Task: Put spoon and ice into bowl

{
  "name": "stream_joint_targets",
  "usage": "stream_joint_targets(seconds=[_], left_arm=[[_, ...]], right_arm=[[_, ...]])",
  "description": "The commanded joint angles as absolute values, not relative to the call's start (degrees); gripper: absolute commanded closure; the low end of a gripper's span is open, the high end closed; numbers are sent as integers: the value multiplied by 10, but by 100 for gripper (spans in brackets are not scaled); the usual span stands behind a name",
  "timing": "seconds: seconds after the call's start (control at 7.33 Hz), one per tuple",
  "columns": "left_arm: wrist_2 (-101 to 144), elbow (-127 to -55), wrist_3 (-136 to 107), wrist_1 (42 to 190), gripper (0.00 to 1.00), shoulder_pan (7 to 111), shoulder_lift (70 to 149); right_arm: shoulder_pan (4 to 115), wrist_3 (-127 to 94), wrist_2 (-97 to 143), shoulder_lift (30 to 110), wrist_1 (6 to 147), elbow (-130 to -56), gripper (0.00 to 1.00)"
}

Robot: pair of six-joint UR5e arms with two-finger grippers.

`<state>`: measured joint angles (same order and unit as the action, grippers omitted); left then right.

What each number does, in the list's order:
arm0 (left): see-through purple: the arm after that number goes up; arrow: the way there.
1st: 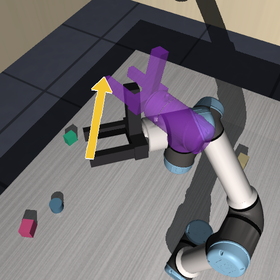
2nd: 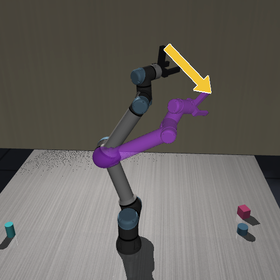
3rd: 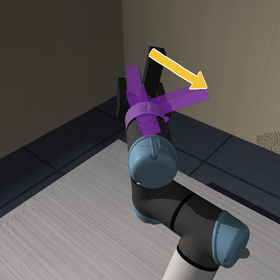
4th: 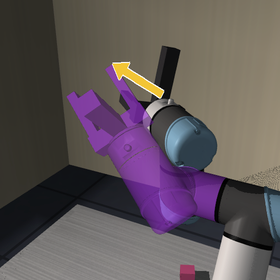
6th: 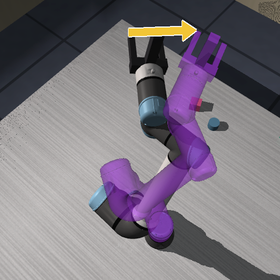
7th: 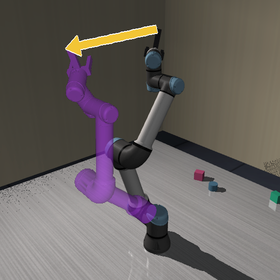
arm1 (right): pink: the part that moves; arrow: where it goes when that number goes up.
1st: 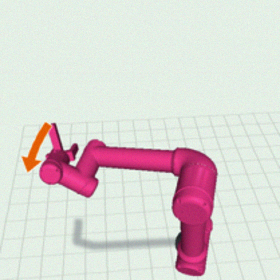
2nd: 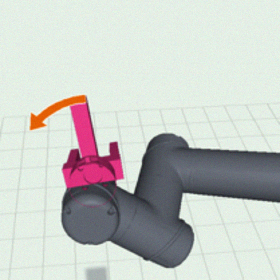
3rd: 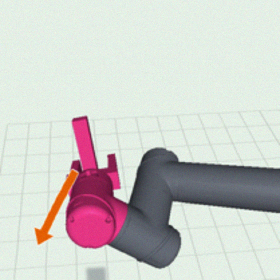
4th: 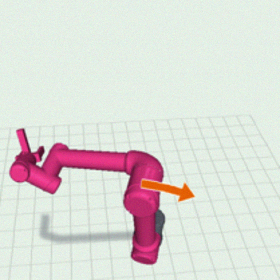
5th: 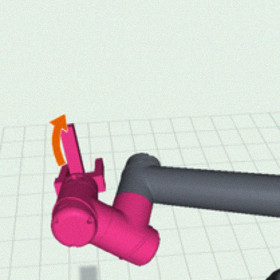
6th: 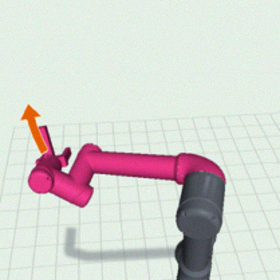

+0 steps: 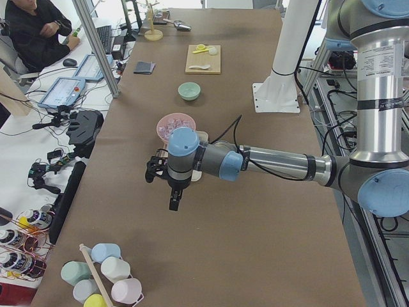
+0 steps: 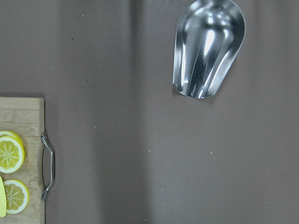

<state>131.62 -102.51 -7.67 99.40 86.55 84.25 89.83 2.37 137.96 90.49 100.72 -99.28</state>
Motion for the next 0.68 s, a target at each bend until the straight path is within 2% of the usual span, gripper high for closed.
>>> stream_joint_targets(seconds=[0.0, 0.55], left_arm=[[1314, -1027, -79, 994, 2, 866, 842], [1313, -1023, -77, 995, 2, 865, 846]], right_arm=[[898, 24, 1379, 904, 1007, -992, 0], [898, 24, 1362, 908, 997, -992, 0]])
